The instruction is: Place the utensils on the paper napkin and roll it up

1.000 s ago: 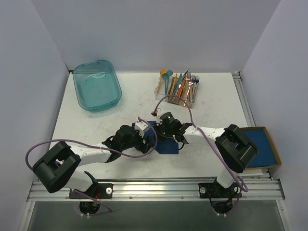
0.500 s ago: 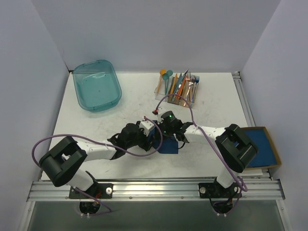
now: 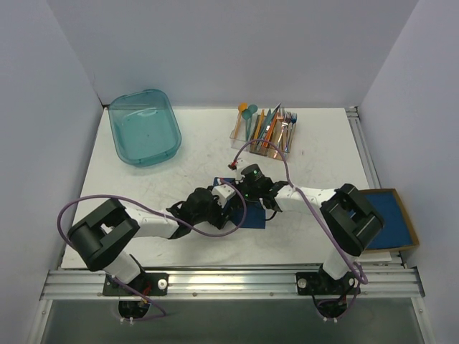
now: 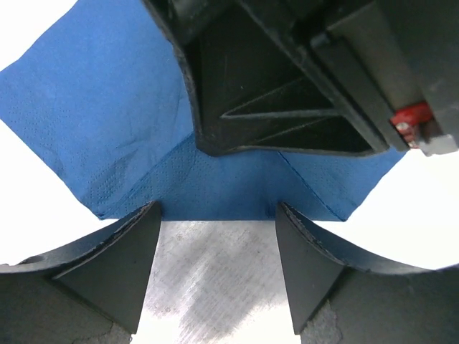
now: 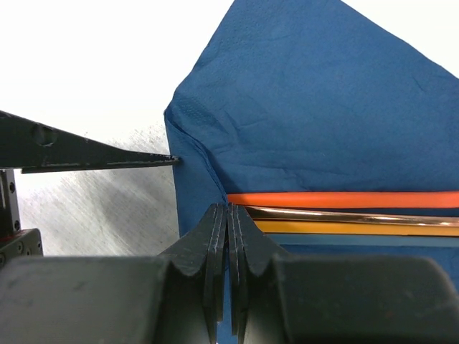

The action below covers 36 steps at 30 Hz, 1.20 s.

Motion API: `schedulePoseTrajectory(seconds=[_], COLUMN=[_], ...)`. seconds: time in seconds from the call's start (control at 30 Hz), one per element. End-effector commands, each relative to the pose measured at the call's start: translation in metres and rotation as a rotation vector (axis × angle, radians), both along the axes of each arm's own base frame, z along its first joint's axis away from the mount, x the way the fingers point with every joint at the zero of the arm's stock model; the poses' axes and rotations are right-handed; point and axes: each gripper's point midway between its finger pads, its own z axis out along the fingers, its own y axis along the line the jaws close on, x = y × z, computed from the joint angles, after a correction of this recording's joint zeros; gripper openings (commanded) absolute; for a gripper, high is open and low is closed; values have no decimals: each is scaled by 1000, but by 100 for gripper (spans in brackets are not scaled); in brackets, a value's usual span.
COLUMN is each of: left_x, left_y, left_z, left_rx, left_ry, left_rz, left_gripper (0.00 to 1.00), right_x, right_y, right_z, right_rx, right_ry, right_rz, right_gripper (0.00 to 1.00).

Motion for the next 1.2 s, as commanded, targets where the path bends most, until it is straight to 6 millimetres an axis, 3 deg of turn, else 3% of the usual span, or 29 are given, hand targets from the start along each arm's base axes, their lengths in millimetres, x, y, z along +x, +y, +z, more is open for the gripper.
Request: schedulePoseTrajectory(seconds=[0.0,0.3,0.6,0.77,0.9,1.17], left_x=[14,21,21,18,16,12], left_y=[-11,-12,-20,-19,-19,-20], left_z=[16,23,9,-3,-6,-8], left_rx=[-37,-22,7,18,19,13], left_ry=[-50,-90,-49,-9,4,17], left_rz=[23,19,-9,4,6,6], left_gripper=[73,73,73,71,71,70], right_x=[1,0,3,7,10,18], right_y=[1,2,0,-3,-6,-32], right_z=[-4,-5,-2,5,12,29], right_rx=[17,19,24,42,50,44], right_ry=[11,17,18,13,3,19], right_rz=[1,4,-7,-32,-49,-218], right_gripper=[3,3,6,12,25,35])
